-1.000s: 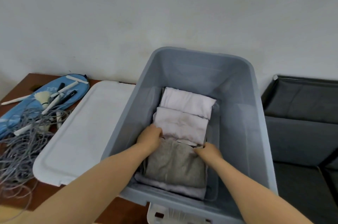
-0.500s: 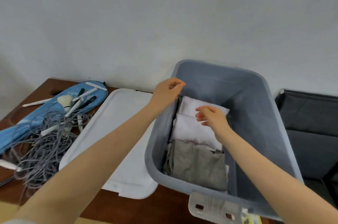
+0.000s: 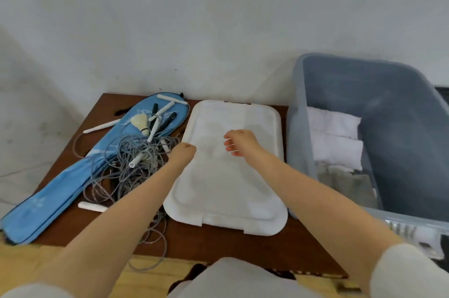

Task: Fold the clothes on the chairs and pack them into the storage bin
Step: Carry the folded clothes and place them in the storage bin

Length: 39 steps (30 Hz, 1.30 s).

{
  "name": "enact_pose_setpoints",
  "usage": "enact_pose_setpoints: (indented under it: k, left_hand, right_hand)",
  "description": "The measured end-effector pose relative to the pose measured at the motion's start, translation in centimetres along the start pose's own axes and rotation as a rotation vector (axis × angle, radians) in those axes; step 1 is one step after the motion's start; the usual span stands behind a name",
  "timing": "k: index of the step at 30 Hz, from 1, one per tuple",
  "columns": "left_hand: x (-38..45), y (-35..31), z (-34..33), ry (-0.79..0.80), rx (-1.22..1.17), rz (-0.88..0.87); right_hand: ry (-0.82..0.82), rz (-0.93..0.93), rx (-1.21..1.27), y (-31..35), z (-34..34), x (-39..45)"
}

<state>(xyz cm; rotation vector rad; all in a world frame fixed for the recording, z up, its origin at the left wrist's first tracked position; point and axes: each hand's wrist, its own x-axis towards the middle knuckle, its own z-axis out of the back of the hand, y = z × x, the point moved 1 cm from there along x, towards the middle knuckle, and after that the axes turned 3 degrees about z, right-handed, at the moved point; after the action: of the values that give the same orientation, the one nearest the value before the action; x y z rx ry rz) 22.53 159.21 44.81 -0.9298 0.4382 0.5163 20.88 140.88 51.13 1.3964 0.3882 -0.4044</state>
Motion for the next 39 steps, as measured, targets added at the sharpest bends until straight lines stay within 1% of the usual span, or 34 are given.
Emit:
enact_pose_setpoints:
  k: [2,4,7,10,12,14,15,17,19,24,28,32,35,39]
  left_hand:
    - [0.9,3.0,0.4,0.021,0.112,0.076]
    - [1.0,4.8,0.5,-0.003,0.188,0.086]
    - [1.0,5.8,0.3,0.003,0.213,0.058]
    - [1.6,6.2,0.3,0.013,0.212,0.059]
    - [2.2,6.3,0.8,0.028,0.169,0.085]
    - [2.6,6.1,1.3,0.067,0.051,0.098]
    - [2.6,5.7,1.5,0.077,-0.013,0.096]
    - [2.5,4.8,1.9,0.044,-0.083,0.053]
    - [2.2,3.5,2.5,0.031,-0.155,0.001]
    - [0.5,1.4,3.4,0.120,-0.285,-0.017]
    - [-0.3,2.3,5.2,0.126,-0.332,-0.020]
    - [-0.2,4.2,7.7,0.047,-0.375,0.024]
    - [-0.2,5.6,9.3,0.027,-0.377,0.016]
    - [-0.4,6.2,10.7,-0.006,-0.309,-0.011]
  right_hand:
    - [-0.106,-0.094,-0.058,-3.7,0.0,1.3]
    - [-0.196,-0.163,-0.242,-7.1,1.3,1.9]
    - [-0.292,-0.250,-0.518,-11.2,4.0,0.9]
    - [-0.405,-0.292,-0.600,-14.7,5.6,-0.3]
    - [-0.390,-0.289,-0.593,-16.1,5.4,-0.4]
    - [-0.346,-0.303,-0.572,-17.0,5.1,-0.2]
    - [-0.339,-0.313,-0.571,-17.1,5.2,-0.1]
    - [-0.350,-0.318,-0.568,-17.1,5.4,0.0]
    - [-0.378,-0.325,-0.519,-16.9,5.6,0.1]
    - [-0.462,-0.270,-0.218,-15.8,6.2,0.0]
    - [-0.433,-0.274,-0.150,-14.7,6.7,-0.1]
    - [-0.379,-0.263,-0.172,-13.1,6.6,-0.9]
    - [-0.401,-0.171,-0.240,-10.9,5.9,-2.1]
    - [-0.435,0.045,-0.260,-6.6,4.5,-3.8]
